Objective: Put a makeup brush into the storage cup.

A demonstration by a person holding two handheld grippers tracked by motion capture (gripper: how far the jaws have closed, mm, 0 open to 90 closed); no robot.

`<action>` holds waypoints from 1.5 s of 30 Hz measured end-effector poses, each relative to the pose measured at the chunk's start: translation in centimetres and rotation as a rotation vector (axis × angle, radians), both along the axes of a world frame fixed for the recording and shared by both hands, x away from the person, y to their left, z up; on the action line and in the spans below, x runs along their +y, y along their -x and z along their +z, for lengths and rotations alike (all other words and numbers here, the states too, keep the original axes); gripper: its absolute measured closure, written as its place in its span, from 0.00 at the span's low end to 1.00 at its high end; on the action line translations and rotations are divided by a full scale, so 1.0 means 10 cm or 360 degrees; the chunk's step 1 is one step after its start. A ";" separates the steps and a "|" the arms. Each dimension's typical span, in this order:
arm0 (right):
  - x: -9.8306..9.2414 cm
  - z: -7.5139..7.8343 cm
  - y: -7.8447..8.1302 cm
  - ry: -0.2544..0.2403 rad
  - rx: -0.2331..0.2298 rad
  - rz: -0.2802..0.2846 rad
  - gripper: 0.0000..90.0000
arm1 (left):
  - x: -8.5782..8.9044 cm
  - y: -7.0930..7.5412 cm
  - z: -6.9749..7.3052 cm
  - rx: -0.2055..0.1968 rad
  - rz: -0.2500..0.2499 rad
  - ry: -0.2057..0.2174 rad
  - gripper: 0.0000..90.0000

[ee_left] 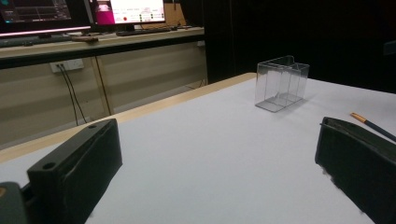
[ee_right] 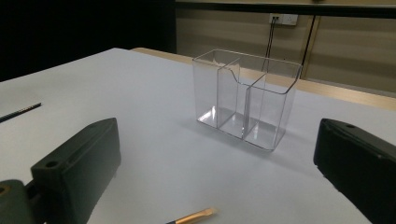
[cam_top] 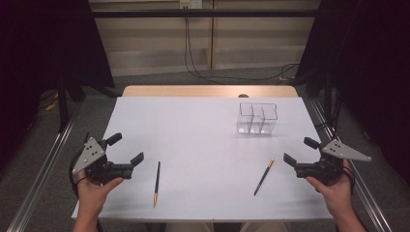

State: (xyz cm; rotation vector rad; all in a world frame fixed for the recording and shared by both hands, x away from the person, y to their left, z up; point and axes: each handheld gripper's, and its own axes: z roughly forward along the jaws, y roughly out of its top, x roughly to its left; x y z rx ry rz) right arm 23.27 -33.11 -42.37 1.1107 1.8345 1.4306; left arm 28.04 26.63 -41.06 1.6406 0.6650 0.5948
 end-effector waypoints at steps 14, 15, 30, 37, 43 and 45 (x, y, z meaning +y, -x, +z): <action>0.02 -0.01 -0.01 0.0023 0.0000 0.0017 0.00 | -0.05 -0.03 -0.01 0.0133 0.0030 -0.0034 0.00; 0.02 -0.01 -0.01 0.0024 0.0001 0.0016 0.00 | -0.06 -0.03 -0.01 0.0141 0.0028 -0.0045 0.00; 0.03 -0.01 -0.02 0.0039 0.0005 0.0027 0.00 | -0.20 -0.08 -0.01 0.0361 0.0069 -0.0210 0.00; 0.05 -0.01 -0.03 0.0046 0.0007 0.0037 0.00 | -0.28 -0.10 -0.04 0.0478 0.0056 -0.0241 0.00; 0.07 -0.02 -0.03 0.0058 0.0007 0.0043 0.00 | -0.38 -0.10 -0.04 0.0609 0.0046 -0.0331 0.01; 0.07 -0.02 -0.03 0.0062 0.0010 0.0044 0.00 | -0.42 -0.11 -0.05 0.0659 0.0042 -0.0349 0.01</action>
